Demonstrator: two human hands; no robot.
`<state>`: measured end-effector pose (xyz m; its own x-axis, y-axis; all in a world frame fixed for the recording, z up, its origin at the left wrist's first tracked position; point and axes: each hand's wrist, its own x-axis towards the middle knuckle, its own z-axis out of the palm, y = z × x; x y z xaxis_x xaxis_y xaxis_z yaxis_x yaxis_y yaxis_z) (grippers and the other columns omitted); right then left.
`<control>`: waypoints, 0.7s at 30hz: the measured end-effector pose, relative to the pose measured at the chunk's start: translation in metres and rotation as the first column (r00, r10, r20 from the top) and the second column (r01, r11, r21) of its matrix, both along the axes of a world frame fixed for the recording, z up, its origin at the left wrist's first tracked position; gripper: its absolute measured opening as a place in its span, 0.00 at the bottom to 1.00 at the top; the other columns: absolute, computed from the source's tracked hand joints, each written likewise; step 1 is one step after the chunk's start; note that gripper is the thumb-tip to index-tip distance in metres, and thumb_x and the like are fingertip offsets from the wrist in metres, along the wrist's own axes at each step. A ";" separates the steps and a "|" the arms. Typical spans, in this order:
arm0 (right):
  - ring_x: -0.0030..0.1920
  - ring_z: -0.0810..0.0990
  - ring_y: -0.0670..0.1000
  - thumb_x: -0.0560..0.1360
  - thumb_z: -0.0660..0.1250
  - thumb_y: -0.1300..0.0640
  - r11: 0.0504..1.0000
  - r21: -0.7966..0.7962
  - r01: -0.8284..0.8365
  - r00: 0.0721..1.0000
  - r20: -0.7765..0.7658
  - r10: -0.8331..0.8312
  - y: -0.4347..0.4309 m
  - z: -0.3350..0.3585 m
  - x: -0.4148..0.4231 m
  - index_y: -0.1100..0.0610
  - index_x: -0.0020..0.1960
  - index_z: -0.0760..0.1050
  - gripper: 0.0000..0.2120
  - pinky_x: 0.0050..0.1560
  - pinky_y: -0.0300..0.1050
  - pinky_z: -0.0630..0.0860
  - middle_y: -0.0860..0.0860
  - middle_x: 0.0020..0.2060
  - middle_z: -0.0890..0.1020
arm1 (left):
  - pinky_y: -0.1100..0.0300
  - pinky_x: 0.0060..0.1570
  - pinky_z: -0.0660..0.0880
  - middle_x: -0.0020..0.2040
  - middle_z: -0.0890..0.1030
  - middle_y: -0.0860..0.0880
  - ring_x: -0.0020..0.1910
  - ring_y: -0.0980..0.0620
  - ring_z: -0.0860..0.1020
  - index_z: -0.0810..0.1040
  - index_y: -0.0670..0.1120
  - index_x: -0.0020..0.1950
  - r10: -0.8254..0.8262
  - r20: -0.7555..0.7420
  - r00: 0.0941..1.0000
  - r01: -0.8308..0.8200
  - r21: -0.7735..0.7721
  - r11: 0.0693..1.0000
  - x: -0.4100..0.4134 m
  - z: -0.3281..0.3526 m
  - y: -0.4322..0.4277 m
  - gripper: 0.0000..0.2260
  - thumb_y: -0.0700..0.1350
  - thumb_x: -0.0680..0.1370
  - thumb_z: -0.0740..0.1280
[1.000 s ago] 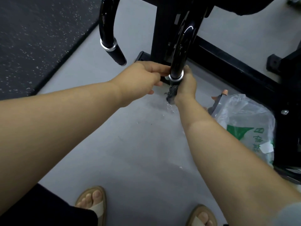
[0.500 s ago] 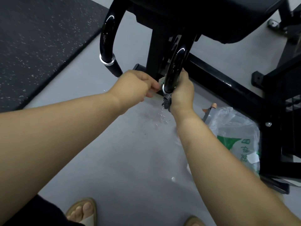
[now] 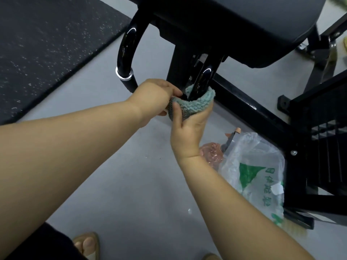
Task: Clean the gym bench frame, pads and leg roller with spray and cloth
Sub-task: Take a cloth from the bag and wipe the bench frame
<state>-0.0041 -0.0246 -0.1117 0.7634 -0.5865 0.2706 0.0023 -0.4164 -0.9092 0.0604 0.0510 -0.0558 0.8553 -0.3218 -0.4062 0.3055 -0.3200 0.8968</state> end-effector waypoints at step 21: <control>0.51 0.79 0.57 0.73 0.70 0.56 0.982 0.051 0.183 0.978 -0.112 -0.176 0.002 0.030 0.016 0.65 0.64 0.66 0.24 0.51 0.55 0.77 0.57 0.50 0.79 | 0.50 0.55 0.77 0.53 0.81 0.45 0.54 0.48 0.79 0.78 0.46 0.50 -0.021 -0.129 0.991 0.036 0.114 0.993 -0.012 0.011 -0.011 0.11 0.38 0.79 0.56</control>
<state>0.0120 -0.0225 -0.0814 0.6667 -0.7294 0.1531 -0.1658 -0.3455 -0.9237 0.0488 0.0404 -0.0445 0.7856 -0.2895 -0.5469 0.4038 -0.4298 0.8076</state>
